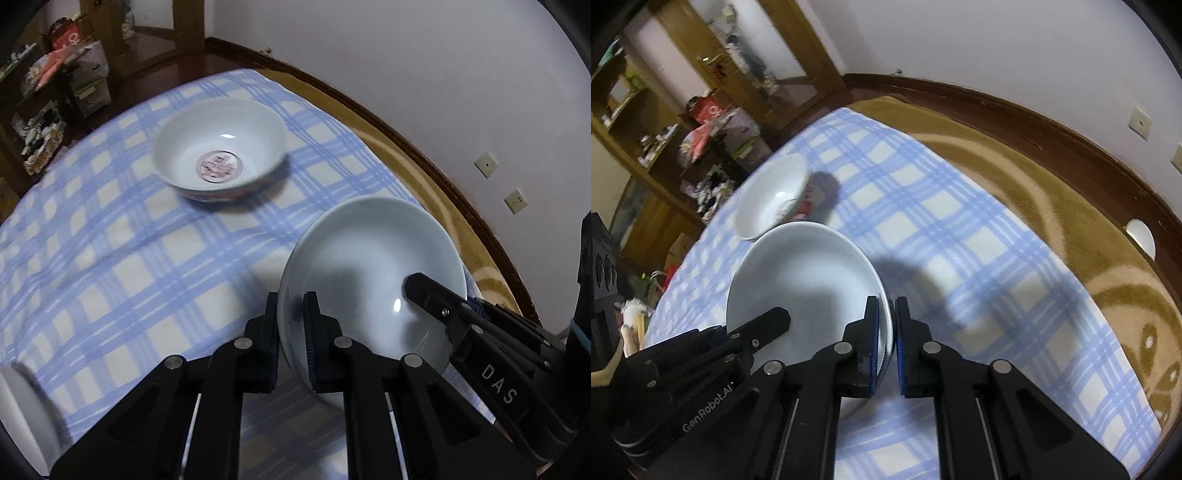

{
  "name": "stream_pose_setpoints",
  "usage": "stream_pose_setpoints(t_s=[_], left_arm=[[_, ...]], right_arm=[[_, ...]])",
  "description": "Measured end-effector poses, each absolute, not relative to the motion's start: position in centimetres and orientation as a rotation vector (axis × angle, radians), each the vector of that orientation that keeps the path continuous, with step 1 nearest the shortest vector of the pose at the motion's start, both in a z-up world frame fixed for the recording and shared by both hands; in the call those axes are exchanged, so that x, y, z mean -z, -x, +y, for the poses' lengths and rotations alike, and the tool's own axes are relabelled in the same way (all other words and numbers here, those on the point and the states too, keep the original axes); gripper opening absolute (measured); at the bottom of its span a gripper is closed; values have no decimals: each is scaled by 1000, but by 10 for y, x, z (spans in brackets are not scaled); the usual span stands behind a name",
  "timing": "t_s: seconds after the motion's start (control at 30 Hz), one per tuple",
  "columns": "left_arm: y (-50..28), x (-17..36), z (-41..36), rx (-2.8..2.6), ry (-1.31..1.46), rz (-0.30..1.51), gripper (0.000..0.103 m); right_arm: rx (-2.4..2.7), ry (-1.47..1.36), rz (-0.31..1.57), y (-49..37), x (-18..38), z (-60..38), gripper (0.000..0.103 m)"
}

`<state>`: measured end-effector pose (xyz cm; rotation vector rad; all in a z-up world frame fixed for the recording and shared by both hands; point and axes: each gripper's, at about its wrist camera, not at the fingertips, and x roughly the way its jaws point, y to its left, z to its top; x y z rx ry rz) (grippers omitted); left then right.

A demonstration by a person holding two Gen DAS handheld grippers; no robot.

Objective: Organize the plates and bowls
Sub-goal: 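Carry the second white bowl between both grippers toward the first bowl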

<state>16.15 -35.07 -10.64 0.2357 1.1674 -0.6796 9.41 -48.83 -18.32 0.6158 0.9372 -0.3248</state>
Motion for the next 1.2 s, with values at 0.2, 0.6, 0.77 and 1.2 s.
stream_pose_setpoints(t_s=[0.2,0.6,0.77,1.2], left_arm=[[-164,86,-305,625,-191,1149,12],[-160,51,-201,484,-131,1115,12],[-157,38,-163,446,-101,1093,12],[-161,16,-76,347,-18,1048,13]], right_arm=[[235,-571,911,-108,161,-453,9],[58,-470,881,-124,131,-364,9],[-2,-441,858,-130,117,-333,9],[-118,-348,813,-153,90,-257,9]])
